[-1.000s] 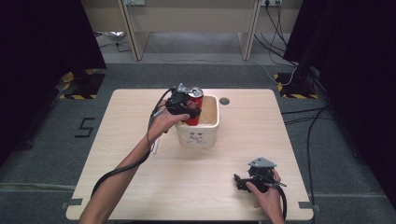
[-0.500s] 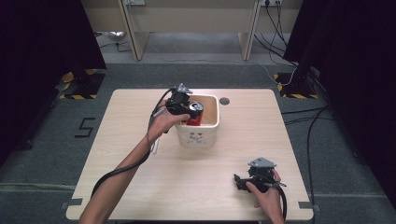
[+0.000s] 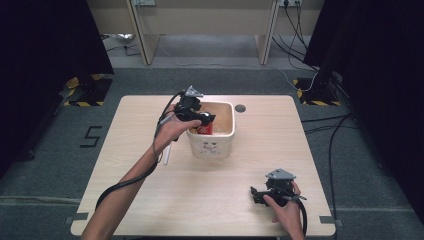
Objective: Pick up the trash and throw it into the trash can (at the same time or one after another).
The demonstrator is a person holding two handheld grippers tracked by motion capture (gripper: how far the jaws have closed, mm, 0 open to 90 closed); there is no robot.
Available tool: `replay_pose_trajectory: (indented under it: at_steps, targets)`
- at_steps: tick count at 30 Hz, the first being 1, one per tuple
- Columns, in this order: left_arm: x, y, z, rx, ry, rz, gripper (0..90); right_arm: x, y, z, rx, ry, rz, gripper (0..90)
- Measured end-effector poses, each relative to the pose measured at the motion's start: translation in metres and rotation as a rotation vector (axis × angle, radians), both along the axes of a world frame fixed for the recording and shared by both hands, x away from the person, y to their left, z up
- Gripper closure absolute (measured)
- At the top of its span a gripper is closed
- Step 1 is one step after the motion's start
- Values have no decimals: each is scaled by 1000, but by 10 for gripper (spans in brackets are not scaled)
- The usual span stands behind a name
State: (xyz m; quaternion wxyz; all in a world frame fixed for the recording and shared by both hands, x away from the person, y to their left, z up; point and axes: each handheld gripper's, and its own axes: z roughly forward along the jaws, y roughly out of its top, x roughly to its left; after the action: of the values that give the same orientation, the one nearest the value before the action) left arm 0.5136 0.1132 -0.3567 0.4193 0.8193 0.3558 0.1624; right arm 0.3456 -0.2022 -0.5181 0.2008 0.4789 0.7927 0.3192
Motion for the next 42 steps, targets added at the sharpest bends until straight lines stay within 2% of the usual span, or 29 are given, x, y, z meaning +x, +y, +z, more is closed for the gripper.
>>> replay_pose_trajectory:
  at_steps: [9,13,25,26,27,28,32,36,39,40,42]
  targets:
    - [-6,18,13,-52,-7,7,274,0,0,0,0,0,0,4]
    - [-6,25,15,-60,-10,18,275,0,0,0,-1,0,0,4]
    - [-3,65,18,-100,-11,82,283,0,0,0,1,1,-1,4]
    - [-2,74,16,-107,-10,100,284,0,0,0,1,1,-1,4]
    - [-2,74,16,-107,-10,100,285,0,0,0,1,1,-1,4]
    - [-1,83,13,-113,-6,119,286,0,0,0,1,1,-1,4]
    - [0,99,6,-117,3,147,288,0,0,0,-1,1,-1,4]
    - [0,108,0,-113,9,165,293,0,0,0,-1,1,-1,4]
    - [0,118,-10,-109,14,192,296,0,0,0,-1,1,-1,4]
    - [0,118,-10,-109,14,192,297,0,0,0,-1,1,-1,4]
    - [0,123,-19,-108,28,198,300,0,0,0,-1,1,-1,4]
